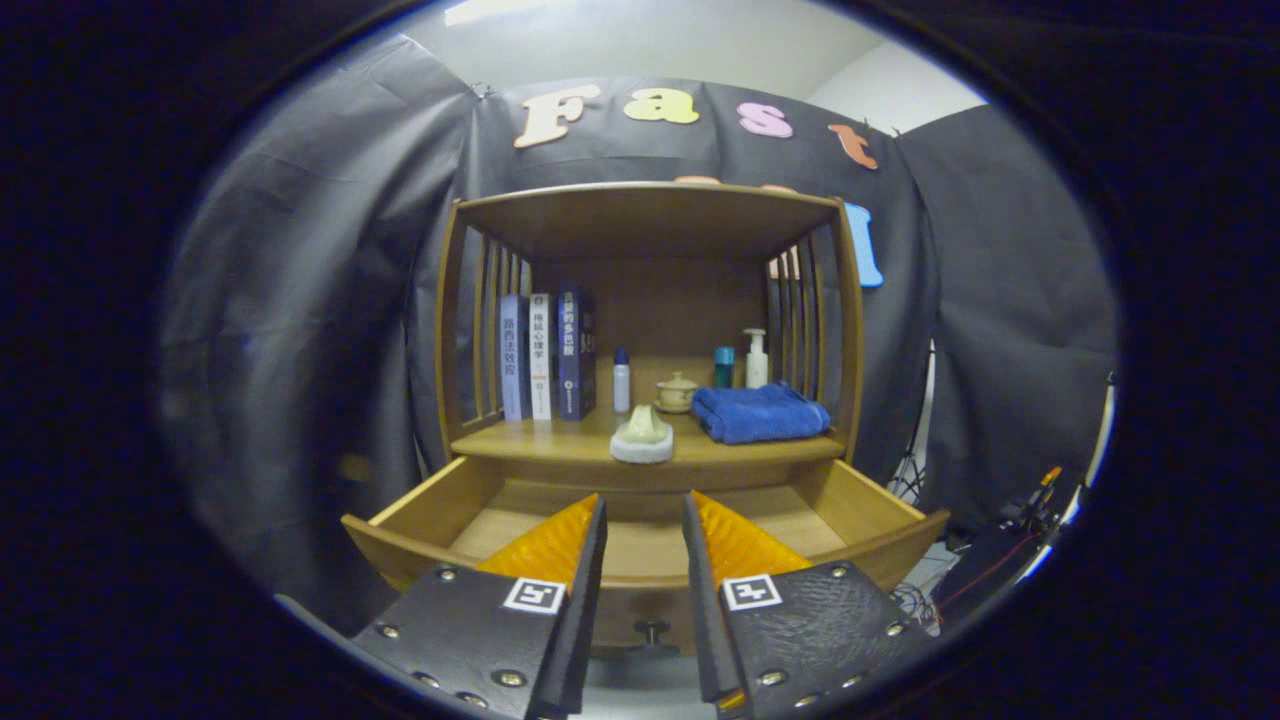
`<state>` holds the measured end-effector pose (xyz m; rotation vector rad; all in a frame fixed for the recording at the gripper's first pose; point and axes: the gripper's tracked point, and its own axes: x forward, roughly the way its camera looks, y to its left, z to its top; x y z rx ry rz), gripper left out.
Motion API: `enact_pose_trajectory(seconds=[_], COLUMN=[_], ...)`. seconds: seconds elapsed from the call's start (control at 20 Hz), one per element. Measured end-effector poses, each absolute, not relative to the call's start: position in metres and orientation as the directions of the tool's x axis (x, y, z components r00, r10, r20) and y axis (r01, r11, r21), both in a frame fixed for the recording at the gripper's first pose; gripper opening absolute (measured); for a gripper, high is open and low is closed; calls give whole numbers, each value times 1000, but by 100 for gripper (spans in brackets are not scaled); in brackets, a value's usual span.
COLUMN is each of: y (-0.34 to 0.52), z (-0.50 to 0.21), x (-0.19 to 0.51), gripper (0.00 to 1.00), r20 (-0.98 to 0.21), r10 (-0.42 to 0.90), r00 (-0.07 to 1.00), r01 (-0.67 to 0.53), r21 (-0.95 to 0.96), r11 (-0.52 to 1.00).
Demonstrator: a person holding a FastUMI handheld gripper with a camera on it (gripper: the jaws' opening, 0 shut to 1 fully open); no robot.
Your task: Pull open the drawer, take out the items inside it, and place them on the countertop above the cabinet.
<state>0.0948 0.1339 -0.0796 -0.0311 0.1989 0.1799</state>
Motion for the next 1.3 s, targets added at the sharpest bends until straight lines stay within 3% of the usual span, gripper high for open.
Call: enact_pose_trajectory(seconds=[0.75,1.0,1.3], y=[121,118,121], z=[-171,-185,-196], x=[77,84,91], gripper=[43,81,95], r20=[-361,-403,-430], r10=[184,168,167], r00=[914,900,887], r01=[-187,-171,-181], r21=[25,29,10], r11=[982,985,984])
